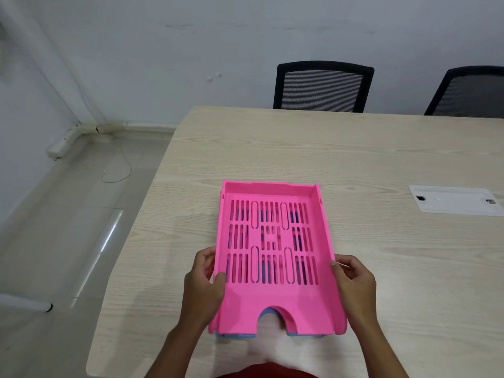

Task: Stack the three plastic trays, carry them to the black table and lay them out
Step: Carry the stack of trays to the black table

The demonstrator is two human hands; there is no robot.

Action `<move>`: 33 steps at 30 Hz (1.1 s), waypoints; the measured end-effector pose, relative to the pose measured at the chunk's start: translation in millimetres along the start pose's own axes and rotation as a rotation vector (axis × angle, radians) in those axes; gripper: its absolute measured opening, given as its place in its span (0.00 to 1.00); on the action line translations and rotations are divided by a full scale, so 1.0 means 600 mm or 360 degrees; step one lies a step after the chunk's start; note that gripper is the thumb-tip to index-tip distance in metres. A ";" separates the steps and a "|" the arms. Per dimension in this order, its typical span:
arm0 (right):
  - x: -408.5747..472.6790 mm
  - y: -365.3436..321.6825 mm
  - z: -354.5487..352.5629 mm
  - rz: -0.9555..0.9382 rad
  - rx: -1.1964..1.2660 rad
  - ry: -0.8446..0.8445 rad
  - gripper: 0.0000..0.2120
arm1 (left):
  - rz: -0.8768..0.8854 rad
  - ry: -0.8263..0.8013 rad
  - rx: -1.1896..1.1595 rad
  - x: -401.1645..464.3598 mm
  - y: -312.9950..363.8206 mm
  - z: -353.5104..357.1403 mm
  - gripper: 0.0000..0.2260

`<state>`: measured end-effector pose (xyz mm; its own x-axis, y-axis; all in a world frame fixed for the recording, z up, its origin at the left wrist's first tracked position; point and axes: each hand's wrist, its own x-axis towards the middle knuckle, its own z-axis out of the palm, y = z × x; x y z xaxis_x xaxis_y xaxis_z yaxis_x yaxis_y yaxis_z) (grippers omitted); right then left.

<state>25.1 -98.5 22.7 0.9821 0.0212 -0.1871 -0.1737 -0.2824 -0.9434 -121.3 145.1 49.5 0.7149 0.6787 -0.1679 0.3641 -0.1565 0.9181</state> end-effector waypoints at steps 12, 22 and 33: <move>0.015 0.003 -0.004 0.0019 -0.0052 -0.0039 0.06 | -0.0029 -0.0008 0.0072 0.000 0.000 0.009 0.20; 0.005 0.010 0.004 0.0085 -0.0037 -0.0029 0.06 | -0.0017 -0.0025 0.0129 -0.004 -0.002 0.017 0.20; 0.001 -0.005 0.011 0.0171 -0.0164 -0.0302 0.16 | -0.0029 -0.0039 0.0132 -0.007 -0.008 0.028 0.14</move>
<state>25.5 -90.9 23.8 0.9254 0.1629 -0.3422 -0.2586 -0.3887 -0.8843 -116.1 131.0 39.6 0.7215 0.6646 -0.1940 0.4247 -0.2036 0.8821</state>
